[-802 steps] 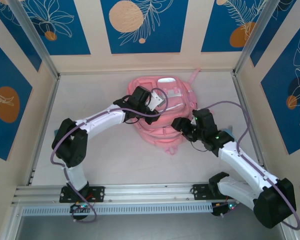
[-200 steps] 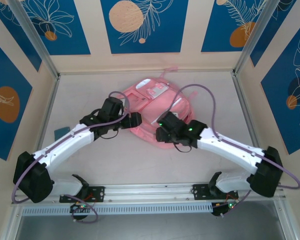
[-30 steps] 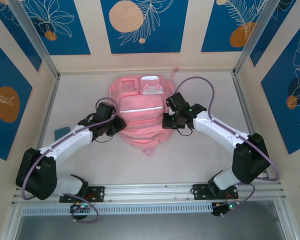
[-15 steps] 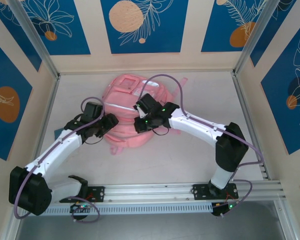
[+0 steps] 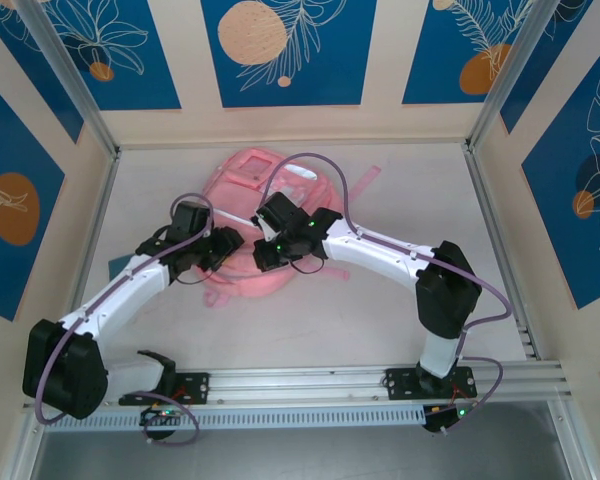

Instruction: Pack the student bag

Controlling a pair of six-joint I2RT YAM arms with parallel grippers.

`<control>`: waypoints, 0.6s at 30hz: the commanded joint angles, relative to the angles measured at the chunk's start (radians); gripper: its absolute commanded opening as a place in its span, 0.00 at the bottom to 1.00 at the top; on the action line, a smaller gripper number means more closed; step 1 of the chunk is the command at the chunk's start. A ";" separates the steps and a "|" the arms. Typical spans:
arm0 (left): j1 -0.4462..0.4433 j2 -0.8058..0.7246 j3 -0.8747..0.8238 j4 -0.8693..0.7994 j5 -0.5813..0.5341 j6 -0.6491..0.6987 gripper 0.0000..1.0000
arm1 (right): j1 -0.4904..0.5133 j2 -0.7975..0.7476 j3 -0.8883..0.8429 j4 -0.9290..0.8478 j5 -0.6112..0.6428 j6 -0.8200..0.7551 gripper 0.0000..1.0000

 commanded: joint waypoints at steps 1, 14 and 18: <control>0.008 0.017 -0.018 0.050 0.022 -0.010 0.38 | 0.016 -0.008 0.031 0.014 -0.043 0.008 0.00; 0.008 -0.002 -0.048 -0.009 -0.053 0.050 0.17 | -0.084 -0.106 -0.124 -0.031 0.101 0.000 0.00; 0.008 -0.013 -0.048 -0.030 -0.063 0.063 0.14 | -0.160 -0.111 -0.151 -0.062 0.127 -0.008 0.00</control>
